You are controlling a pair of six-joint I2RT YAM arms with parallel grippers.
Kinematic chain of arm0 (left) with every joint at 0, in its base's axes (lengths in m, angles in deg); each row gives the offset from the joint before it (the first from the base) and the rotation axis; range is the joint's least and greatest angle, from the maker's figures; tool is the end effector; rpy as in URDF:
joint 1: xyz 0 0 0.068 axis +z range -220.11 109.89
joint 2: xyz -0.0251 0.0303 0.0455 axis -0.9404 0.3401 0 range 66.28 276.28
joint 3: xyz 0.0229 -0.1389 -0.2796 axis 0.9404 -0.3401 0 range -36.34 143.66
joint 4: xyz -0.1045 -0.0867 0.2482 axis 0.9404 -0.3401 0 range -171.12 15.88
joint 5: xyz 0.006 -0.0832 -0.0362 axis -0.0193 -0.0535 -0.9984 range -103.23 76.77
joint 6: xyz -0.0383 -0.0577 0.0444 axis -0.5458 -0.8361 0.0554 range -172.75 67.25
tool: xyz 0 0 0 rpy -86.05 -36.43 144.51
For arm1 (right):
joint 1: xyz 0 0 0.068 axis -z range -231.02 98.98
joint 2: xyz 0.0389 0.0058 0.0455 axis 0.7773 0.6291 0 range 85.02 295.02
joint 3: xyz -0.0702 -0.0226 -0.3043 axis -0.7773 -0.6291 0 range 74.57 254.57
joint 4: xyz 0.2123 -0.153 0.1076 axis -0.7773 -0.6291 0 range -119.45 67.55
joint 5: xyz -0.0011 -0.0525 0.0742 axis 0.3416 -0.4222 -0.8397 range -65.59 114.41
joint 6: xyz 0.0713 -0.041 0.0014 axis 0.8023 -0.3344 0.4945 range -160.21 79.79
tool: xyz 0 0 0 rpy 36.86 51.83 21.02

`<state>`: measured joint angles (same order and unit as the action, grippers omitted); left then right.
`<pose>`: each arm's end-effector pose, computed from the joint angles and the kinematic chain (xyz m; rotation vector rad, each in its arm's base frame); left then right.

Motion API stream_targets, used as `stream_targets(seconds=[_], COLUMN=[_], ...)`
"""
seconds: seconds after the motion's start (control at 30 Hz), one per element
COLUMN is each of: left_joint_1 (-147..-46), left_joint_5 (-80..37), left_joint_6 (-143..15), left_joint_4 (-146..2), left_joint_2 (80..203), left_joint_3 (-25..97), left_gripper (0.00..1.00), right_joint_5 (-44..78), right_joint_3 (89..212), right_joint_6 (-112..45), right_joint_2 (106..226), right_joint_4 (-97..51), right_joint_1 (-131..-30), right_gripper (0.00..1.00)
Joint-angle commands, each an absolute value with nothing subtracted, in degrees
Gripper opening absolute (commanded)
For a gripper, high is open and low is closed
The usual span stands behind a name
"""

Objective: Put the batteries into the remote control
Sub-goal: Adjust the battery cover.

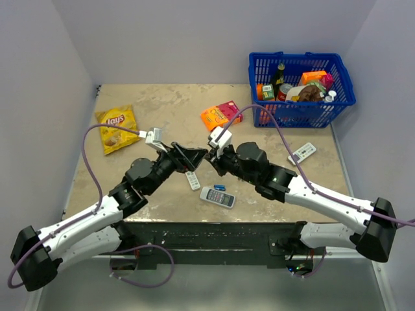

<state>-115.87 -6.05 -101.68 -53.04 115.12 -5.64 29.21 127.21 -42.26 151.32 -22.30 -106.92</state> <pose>0.1718 -0.1635 0.3245 -0.1543 1.6431 -1.2045 0.1804 0.2559 0.3544 -0.8405 1.6434 0.5895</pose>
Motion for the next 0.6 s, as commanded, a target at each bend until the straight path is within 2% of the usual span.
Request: stream_targets(seconds=[0.0, 0.13, 0.3, 0.57], left_joint_1=[-120.4, -122.0, -122.8, -122.9], left_joint_5=[4.2, 9.5, 9.8, 11.6], left_joint_6=[-99.7, -98.0, -99.0, -108.3], left_joint_4=[-53.0, -53.1, -54.4, -61.7], left_joint_2=[118.7, 122.1, 125.2, 126.7], left_joint_3=[0.1, 2.5, 4.0, 6.7], left_gripper=[0.8, 0.74, 0.68, 0.61], right_joint_5=[38.7, 40.4, 44.4, 47.4], right_joint_3=[127.4, 127.2, 127.7, 124.5], right_joint_6=[-43.6, -44.1, -44.8, -49.9], right_joint_2=[152.9, 153.4, 154.7, 154.8], right_joint_4=[-19.1, -18.5, -19.1, -14.5], right_joint_1=[-108.4, -109.0, -109.6, -111.1], right_gripper=[0.0, 0.0, 0.0, 0.0])
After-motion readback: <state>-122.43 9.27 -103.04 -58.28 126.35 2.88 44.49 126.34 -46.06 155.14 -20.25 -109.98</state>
